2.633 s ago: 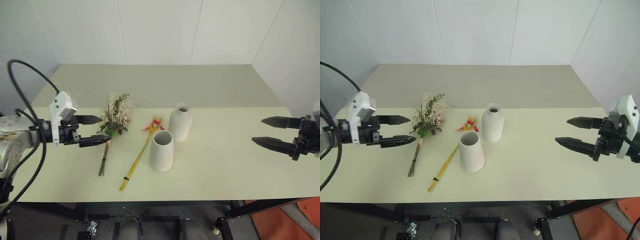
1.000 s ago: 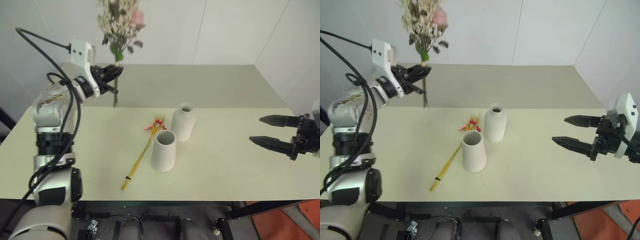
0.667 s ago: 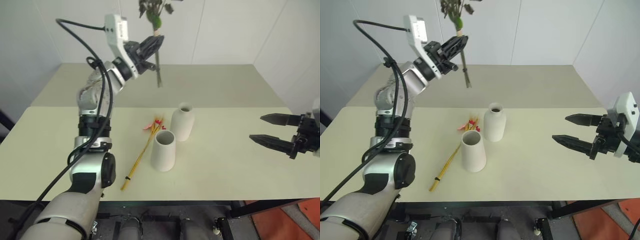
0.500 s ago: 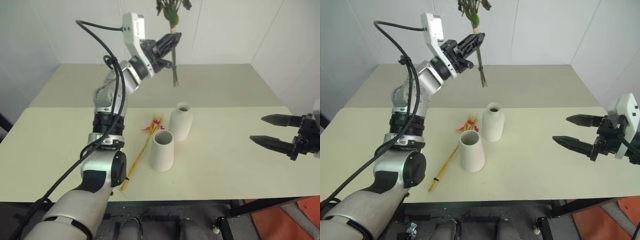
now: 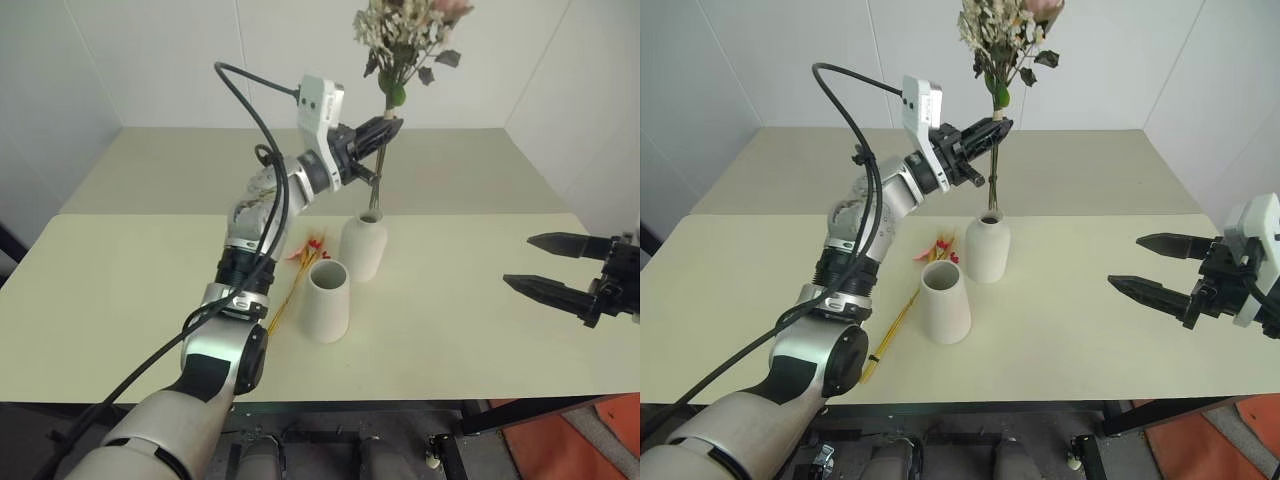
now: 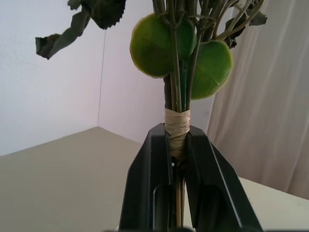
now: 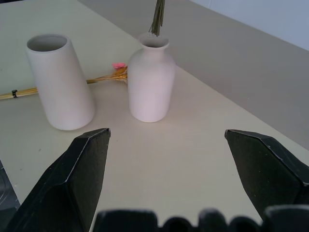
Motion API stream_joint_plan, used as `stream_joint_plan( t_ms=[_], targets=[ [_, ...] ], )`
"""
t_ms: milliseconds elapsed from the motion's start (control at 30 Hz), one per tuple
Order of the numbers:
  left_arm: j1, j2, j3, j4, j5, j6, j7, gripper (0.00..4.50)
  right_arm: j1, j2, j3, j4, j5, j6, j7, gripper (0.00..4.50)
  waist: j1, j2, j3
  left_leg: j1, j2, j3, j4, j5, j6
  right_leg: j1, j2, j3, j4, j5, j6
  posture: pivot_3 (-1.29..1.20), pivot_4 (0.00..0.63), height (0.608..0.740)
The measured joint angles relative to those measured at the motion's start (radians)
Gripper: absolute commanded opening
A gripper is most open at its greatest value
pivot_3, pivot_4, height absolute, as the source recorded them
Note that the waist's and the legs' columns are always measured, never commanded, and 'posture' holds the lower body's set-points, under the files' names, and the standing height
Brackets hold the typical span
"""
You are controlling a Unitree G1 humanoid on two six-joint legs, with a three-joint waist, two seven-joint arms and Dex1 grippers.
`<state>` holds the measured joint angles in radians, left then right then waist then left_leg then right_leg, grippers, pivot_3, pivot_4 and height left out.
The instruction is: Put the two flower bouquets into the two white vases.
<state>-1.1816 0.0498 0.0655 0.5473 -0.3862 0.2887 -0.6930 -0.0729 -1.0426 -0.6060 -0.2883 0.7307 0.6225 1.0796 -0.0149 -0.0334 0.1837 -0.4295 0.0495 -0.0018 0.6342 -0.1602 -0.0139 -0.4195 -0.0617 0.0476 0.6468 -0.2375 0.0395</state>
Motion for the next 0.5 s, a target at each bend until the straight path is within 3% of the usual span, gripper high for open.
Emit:
stream_joint_plan(
  t_ms=[400,500],
  targets=[
    [0.020,-0.004,-0.032,0.019,0.057,-0.045,-0.005,0.12,0.015,0.000,-0.012,-0.012,0.012,0.004,-0.013,4.50,0.001,0.000,0.000,0.000,0.000,0.000,0.000,0.000,0.000,0.000,0.000,0.000,0.000,0.000,0.000,0.00,0.150,0.740],
    [0.027,-0.003,-0.041,0.019,0.068,-0.045,-0.006,1.11,0.018,0.000,-0.013,-0.017,0.019,0.007,-0.014,4.50,0.000,0.000,0.000,0.000,0.000,0.000,0.000,0.000,0.000,0.000,0.000,0.000,0.000,0.000,0.000,0.00,0.150,0.740]
  ],
)
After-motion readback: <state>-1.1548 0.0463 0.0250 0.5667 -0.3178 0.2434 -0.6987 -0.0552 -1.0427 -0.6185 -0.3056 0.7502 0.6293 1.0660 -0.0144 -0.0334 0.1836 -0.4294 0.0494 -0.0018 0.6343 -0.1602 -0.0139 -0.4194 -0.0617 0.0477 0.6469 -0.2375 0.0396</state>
